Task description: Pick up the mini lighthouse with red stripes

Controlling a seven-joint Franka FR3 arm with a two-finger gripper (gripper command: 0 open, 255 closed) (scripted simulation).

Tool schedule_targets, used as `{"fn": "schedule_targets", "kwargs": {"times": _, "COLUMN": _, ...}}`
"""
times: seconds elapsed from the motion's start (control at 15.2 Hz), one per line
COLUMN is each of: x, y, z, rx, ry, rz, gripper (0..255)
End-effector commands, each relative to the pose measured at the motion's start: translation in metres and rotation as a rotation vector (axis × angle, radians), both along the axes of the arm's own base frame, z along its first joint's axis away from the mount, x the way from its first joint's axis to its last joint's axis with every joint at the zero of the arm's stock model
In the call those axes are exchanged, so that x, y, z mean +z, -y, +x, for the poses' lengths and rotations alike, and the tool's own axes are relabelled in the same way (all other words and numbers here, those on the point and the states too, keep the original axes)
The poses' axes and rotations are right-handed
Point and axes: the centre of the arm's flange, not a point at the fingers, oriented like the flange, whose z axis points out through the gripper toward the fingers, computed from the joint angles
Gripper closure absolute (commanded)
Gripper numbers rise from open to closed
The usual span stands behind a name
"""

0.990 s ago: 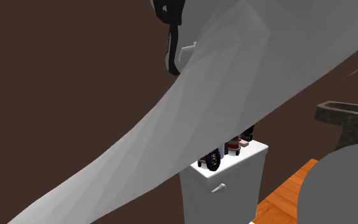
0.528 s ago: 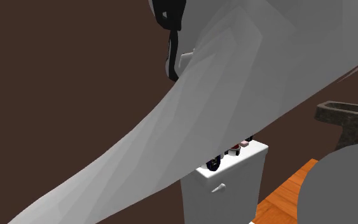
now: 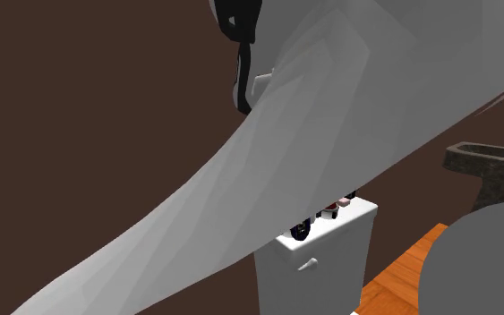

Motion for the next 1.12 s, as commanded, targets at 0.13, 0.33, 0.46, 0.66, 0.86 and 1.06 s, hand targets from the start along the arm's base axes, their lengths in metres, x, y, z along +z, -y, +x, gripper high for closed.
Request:
{"fn": "schedule_targets", "kwargs": {"times": 0.13, "x": 0.015, "y": 0.000, "z": 0.000, "rx": 0.000, "ry": -0.002, "rz": 0.001, "gripper": 255}}
{"fn": "schedule_targets", "kwargs": {"times": 0.33, "x": 0.030, "y": 0.000, "z": 0.000, "rx": 0.000, "ry": -0.002, "rz": 0.000, "gripper": 255}}
{"fn": "schedule_targets", "kwargs": {"times": 0.46, "x": 0.041, "y": 0.000, "z": 0.000, "rx": 0.000, "ry": -0.002, "rz": 0.000, "gripper": 255}}
{"fn": "schedule_targets", "kwargs": {"times": 0.66, "x": 0.057, "y": 0.000, "z": 0.000, "rx": 0.000, "ry": -0.002, "rz": 0.000, "gripper": 255}}
{"fn": "schedule_targets", "kwargs": {"times": 0.86, "x": 0.073, "y": 0.000, "z": 0.000, "rx": 0.000, "ry": -0.002, "rz": 0.000, "gripper": 255}}
{"fn": "schedule_targets", "kwargs": {"times": 1.06, "x": 0.079, "y": 0.000, "z": 0.000, "rx": 0.000, "ry": -0.002, "rz": 0.000, "gripper": 255}}
